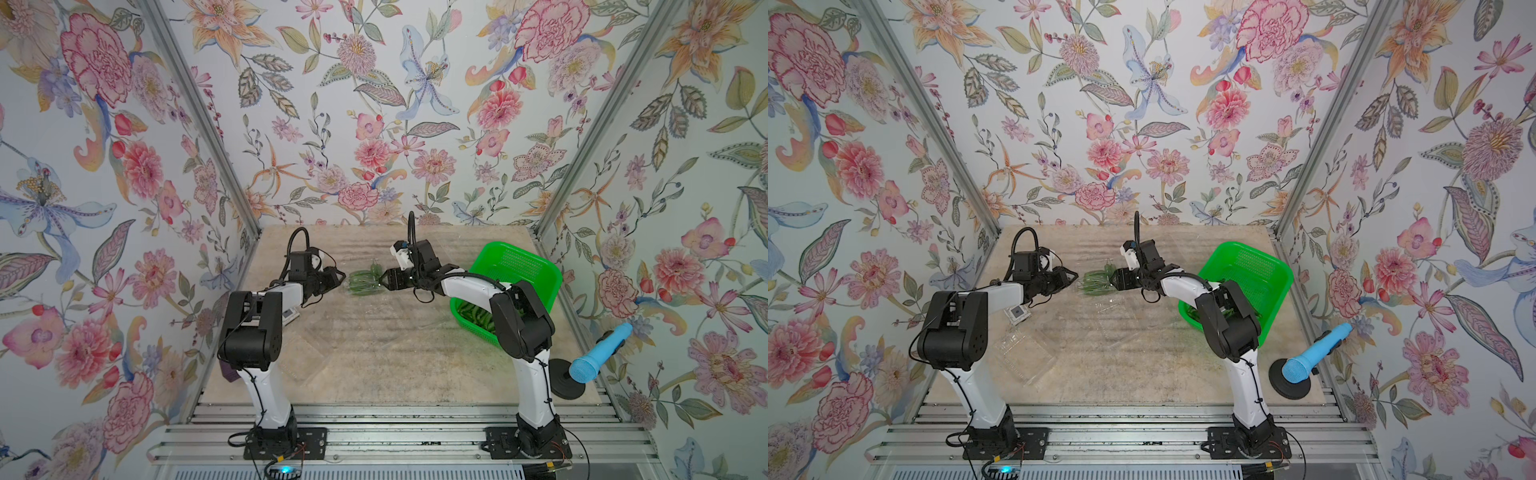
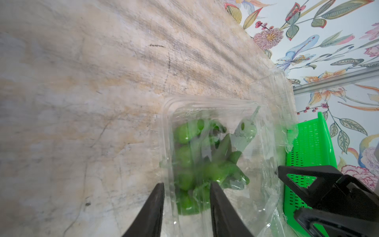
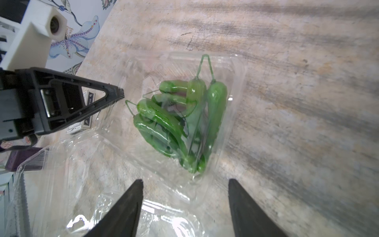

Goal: Take small green peppers out of containers
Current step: Move the packing box to the center of the board.

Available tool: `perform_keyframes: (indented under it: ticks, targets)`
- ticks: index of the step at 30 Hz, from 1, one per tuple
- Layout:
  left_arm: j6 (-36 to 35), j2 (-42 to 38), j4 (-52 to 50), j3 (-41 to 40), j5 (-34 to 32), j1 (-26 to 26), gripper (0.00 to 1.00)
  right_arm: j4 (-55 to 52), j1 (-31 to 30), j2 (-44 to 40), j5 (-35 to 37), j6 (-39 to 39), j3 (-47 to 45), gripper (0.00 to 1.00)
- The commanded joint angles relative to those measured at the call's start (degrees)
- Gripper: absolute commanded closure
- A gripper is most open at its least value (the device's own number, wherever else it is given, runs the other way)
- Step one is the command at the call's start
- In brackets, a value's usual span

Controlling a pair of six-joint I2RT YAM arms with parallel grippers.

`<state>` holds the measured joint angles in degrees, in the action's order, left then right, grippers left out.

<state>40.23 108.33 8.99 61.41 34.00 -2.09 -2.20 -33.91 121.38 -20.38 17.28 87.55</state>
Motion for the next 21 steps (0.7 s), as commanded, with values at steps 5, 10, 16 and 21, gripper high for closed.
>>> perform_keyframes:
  ticks: [5, 10, 16, 21]
  targets:
    - [-1.99, -4.47, -4.72, 1.75, -8.3, 2.76, 0.58, 1.68, 2.25, -1.22, -0.98, -3.9, 2.57, 0.29]
    - [-2.87, -4.86, -7.04, 3.12, -7.49, 2.88, 0.58, 1.14, 3.82, 4.54, -4.3, -3.12, 11.96, 0.29]
    - [-0.09, -8.47, -4.47, -0.32, -5.39, 3.38, 0.58, -2.04, 3.6, 16.76, -8.78, 0.46, 30.17, 0.3]
    - [2.71, -19.91, -3.44, -9.15, -4.92, 3.07, 0.6, -7.72, 2.97, 26.57, -8.78, 0.71, 45.88, 0.31]
